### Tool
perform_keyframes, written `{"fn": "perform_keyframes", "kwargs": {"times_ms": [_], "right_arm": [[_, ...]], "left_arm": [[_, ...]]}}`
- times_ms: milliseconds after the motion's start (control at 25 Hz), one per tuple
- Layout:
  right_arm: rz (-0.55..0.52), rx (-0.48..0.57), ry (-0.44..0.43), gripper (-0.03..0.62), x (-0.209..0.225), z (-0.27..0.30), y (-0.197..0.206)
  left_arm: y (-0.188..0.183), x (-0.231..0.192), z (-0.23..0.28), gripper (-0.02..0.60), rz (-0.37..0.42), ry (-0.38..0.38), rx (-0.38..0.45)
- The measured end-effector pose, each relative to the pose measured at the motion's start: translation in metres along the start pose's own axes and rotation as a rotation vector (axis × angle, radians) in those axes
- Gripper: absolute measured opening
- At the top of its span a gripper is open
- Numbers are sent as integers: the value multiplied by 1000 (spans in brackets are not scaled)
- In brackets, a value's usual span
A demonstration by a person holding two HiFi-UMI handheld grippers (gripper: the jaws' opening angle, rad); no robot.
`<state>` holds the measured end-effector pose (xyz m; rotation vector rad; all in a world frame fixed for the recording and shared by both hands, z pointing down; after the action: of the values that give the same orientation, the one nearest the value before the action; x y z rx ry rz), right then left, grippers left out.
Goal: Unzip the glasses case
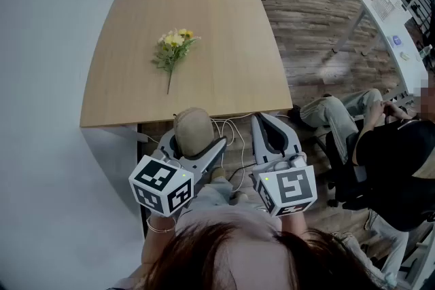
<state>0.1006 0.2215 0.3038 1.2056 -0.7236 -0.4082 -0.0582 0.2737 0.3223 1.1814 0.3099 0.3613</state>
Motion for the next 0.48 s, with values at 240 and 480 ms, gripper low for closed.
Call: {"fn": "perform_keyframes", "kwargs": {"times_ms": [240, 480], "right_arm": [[3, 11, 6, 14, -11, 28, -4], [4, 6, 18, 14, -21, 50, -5]], "left_arm": [[-4, -27, 5, 307, 0, 42, 9], [-3, -50, 10, 307, 7, 84, 13]]}}
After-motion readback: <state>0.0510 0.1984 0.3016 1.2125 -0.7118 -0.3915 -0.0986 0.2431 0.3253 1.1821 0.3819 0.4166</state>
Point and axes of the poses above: the fingertips, and each gripper's own axes: z forward along the fingers, x to its right, y out of its underside, the point moved 7 cm from there along -z, backward along the fingers, and after that the axes turned 15 degrees about z, right-handed, at the moved point
